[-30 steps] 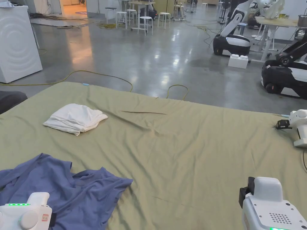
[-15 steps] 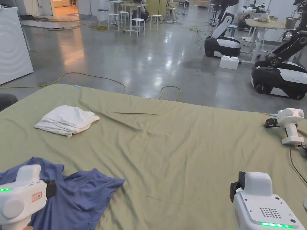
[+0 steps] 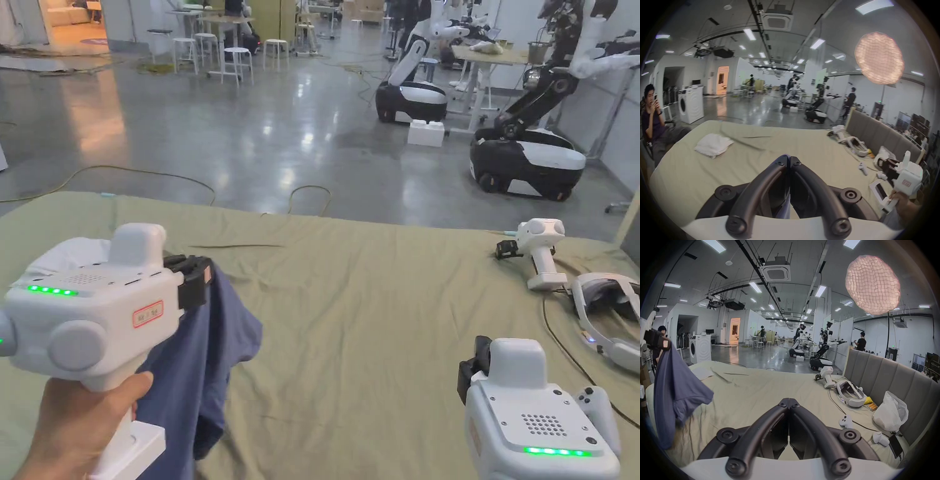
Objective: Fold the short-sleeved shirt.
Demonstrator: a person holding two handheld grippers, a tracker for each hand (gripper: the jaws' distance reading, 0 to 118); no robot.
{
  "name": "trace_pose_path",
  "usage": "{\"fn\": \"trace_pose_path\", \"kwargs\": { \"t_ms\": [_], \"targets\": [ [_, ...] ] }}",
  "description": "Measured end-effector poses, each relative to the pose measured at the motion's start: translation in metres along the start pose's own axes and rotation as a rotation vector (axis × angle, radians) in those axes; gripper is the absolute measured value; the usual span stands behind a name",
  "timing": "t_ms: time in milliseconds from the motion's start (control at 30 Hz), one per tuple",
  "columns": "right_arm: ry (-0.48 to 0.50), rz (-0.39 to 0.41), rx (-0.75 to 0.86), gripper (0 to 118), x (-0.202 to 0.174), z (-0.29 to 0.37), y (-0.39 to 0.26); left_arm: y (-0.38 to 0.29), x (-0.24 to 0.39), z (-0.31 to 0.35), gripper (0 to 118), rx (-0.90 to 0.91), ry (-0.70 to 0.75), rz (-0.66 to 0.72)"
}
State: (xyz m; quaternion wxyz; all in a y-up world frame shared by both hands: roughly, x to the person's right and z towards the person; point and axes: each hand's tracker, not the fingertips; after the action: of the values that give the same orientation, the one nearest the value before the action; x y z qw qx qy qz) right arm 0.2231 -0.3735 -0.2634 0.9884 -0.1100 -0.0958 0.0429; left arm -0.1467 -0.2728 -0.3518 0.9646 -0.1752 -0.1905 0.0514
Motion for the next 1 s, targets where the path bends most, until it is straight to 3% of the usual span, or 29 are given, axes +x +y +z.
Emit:
{"fn": "trace_pose_path", "kwargs": {
  "t_ms": [233, 533, 600, 800, 1000],
  "targets": [
    [-0.046, -0.025, 0.012, 0, 0.024, 0.012, 0.003, -0.007, 0.095, -0.046, 3, -0.058, -0.206, -0.049],
    [-0.097, -0.028, 0.002, 0, 0.051, 0.023, -0.006, -0.099, 0.163, -0.091, 5, -0.246, -0.325, -0.066],
    [-0.104, -0.026, -0.010, 0, 0.054, 0.023, -0.009, -0.116, 0.166, -0.093, 11, -0.269, -0.325, -0.073],
    [-0.097, -0.042, -0.038, 0, 0.057, 0.024, -0.013, -0.124, 0.141, -0.073, 58, -0.225, -0.293, -0.057],
    [-0.060, -0.046, -0.022, 0, 0.042, 0.026, -0.004, -0.094, 0.108, -0.053, 58, -0.051, -0.123, -0.011]
  ]
}}
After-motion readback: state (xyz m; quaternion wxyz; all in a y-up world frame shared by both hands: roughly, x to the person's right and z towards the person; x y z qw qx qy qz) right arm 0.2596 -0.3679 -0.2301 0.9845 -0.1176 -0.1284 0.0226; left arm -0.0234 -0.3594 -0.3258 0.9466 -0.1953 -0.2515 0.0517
